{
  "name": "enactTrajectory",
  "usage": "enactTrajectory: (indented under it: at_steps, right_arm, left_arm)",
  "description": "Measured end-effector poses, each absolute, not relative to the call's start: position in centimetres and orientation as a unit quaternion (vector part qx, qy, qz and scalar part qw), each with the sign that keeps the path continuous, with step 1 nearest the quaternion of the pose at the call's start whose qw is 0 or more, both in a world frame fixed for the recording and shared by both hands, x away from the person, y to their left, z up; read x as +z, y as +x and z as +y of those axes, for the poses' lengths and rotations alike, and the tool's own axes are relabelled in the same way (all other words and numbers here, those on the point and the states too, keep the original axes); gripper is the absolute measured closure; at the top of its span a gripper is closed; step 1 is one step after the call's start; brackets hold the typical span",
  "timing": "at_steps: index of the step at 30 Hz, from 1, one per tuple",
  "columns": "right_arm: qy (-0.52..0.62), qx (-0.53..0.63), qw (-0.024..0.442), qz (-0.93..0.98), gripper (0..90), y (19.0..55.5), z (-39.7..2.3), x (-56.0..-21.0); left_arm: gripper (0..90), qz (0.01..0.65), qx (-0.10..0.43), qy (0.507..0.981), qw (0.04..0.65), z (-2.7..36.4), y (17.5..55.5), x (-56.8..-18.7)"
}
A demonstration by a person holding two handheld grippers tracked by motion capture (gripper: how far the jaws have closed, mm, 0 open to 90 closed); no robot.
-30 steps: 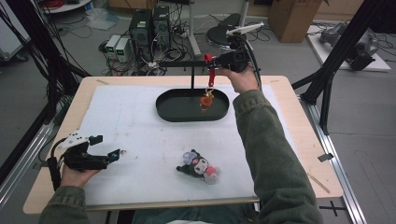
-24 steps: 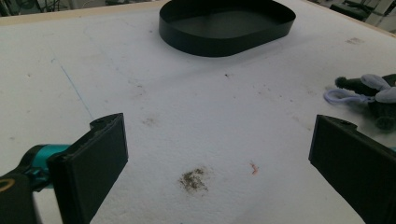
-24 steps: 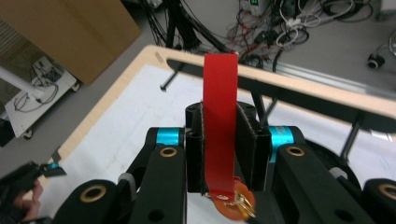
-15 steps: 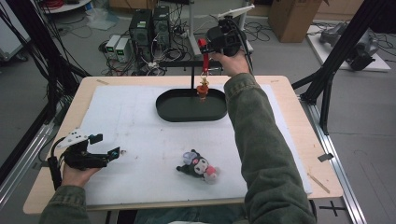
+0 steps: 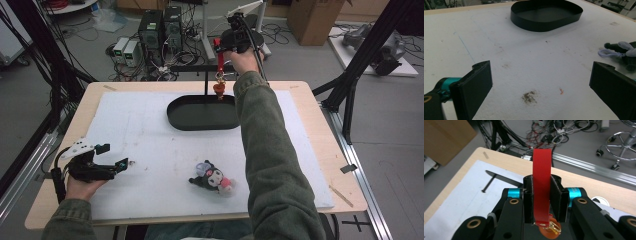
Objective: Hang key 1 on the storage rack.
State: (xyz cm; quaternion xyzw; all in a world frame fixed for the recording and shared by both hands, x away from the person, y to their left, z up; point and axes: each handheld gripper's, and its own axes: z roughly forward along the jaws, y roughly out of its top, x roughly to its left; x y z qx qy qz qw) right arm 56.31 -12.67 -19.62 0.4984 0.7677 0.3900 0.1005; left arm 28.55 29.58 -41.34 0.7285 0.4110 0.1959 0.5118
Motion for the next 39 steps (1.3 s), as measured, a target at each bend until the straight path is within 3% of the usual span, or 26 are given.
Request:
enactTrajectory:
  at_steps: [13, 20, 22, 23, 28, 39]
  right_arm:
    - [0.516, 0.423, 0.116, 0.736, 75.2, 57.3, -12.5, -20.0]
    - [0.491, 0.461, 0.104, 0.732, 73.0, 57.9, -13.0, -22.1]
    - [0.501, 0.468, 0.094, 0.722, 43.9, 58.0, -13.5, -22.7]
    - [0.501, 0.464, 0.087, 0.725, 34.5, 57.9, -13.7, -23.1]
    - [0.492, 0.460, 0.078, 0.735, 3.7, 57.3, -14.7, -23.9]
    - [0.449, 0.473, 0.078, 0.754, 0.8, 54.6, -15.7, -24.6]
  left_arm:
    - [4.9, 0.416, 0.199, 0.721, 0.517, 29.9, 28.7, -41.3]
    - [4.9, 0.414, 0.199, 0.725, 0.513, 29.8, 28.9, -41.4]
    - [4.9, 0.416, 0.199, 0.724, 0.514, 29.9, 28.8, -41.4]
    - [4.9, 0.416, 0.199, 0.723, 0.514, 29.9, 28.9, -41.4]
    - [4.9, 0.416, 0.199, 0.725, 0.511, 29.8, 28.8, -41.4]
    - [4.9, 0.414, 0.200, 0.730, 0.506, 29.7, 28.9, -41.4]
